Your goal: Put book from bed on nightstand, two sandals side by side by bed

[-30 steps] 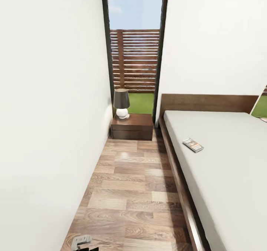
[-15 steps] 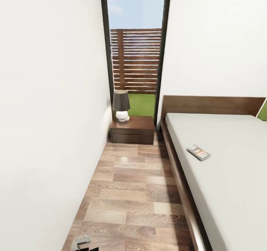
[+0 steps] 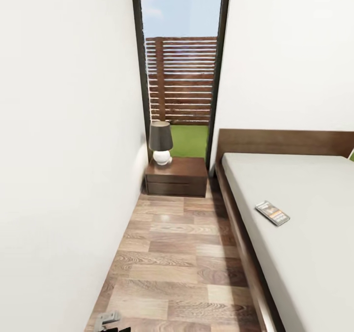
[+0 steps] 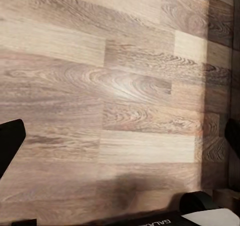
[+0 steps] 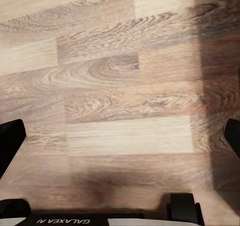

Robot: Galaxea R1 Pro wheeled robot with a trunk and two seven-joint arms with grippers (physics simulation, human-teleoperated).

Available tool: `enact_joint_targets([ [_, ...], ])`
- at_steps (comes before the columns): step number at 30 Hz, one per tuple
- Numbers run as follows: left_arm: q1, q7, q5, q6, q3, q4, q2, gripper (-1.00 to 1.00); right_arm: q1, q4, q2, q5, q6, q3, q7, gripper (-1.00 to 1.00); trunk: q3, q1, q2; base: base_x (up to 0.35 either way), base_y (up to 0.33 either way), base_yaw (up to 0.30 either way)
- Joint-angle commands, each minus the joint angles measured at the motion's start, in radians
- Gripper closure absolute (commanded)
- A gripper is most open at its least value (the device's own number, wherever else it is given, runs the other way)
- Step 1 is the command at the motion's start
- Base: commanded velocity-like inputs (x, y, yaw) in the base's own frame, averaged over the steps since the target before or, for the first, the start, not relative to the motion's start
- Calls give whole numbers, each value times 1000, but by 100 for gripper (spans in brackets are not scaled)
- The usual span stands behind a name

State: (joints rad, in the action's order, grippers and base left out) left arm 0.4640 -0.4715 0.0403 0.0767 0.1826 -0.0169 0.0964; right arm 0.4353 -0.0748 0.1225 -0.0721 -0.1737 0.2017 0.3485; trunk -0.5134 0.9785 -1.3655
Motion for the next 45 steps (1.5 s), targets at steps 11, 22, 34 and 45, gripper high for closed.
enact_joint_targets([
  [11,1,-4,4,2,1,2,0,-100,2,-5,0,-8,-6,2,6,-100,-1,1,-1,320,35,0],
  [22,1,-4,4,2,1,2,0,-100,2,-5,0,-8,-6,2,6,-100,-1,1,-1,329,0,0],
  [34,1,-4,4,2,1,2,0,-100,2,-5,0,-8,-6,2,5,-100,-1,1,-1,329,0,0],
  [45,1,-4,4,2,1,2,0,-100,2,-5,0,-8,-7,2,4,-100,-1,1,-1,329,0,0],
])
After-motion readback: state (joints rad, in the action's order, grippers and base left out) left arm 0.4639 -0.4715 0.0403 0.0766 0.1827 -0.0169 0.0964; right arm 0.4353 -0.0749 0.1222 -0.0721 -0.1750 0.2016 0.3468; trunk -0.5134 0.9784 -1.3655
